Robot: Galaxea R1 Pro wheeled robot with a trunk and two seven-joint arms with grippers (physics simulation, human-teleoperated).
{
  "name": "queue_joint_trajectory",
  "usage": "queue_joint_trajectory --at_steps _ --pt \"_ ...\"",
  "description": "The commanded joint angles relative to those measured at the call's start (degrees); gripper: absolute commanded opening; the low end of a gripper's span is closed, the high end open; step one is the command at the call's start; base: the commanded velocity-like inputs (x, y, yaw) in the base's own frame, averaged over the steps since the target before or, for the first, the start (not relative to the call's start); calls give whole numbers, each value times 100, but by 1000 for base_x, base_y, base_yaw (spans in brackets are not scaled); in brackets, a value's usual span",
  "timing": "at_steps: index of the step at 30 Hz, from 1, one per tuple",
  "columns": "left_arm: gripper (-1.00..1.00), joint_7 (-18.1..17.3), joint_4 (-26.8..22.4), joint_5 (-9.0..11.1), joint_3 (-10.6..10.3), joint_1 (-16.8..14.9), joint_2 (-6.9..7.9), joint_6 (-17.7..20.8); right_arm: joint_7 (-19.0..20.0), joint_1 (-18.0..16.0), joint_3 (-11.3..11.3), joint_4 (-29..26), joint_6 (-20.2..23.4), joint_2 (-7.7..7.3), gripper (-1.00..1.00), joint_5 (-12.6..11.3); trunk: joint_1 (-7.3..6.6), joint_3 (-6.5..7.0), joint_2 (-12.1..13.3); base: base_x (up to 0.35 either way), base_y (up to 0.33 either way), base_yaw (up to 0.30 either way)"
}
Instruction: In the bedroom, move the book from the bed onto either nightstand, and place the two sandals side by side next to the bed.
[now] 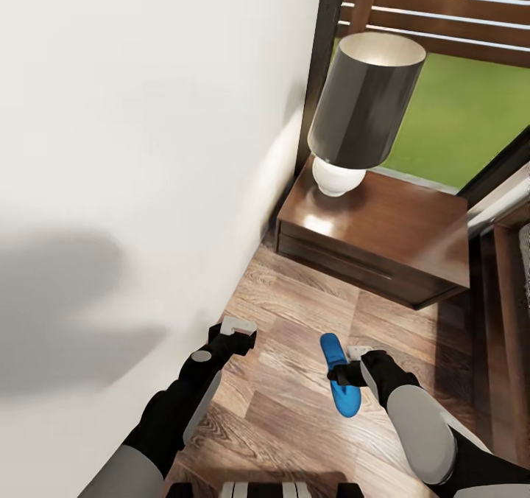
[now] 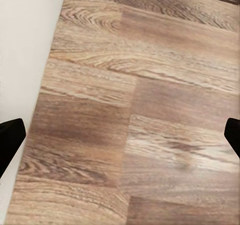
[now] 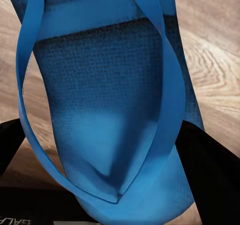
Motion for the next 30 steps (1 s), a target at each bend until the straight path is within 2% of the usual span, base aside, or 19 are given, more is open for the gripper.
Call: queue_joint_trajectory --at_steps 1,14,20,23,25,30 --pt "100 45 -11 38 -15 -3 3 29 48 -1 -36 -19 24 14 -100 65 -23 15 40 0 0 0" --pt "100 40 -25 44 -18 -3 -4 29 1 7 -18 -115 38 51 -100 65 -308 249 561 0 0 0" --pt "100 44 -14 41 -139 -4 -41 29 -5 7 -16 -146 55 40 -100 75 -440 356 802 0 0 0" --pt "100 56 23 39 -222 -4 -61 29 -7 7 -12 -290 252 31 -100 84 -506 410 922 0 0 0" --pt "100 59 22 43 -243 -4 -73 29 -7 8 -10 -419 496 21 -100 86 -550 446 1003 0 0 0" --pt "100 166 -7 52 -264 -4 -82 29 5 15 -7 -680 764 18 -100 90 -660 536 1203 0 0 0"
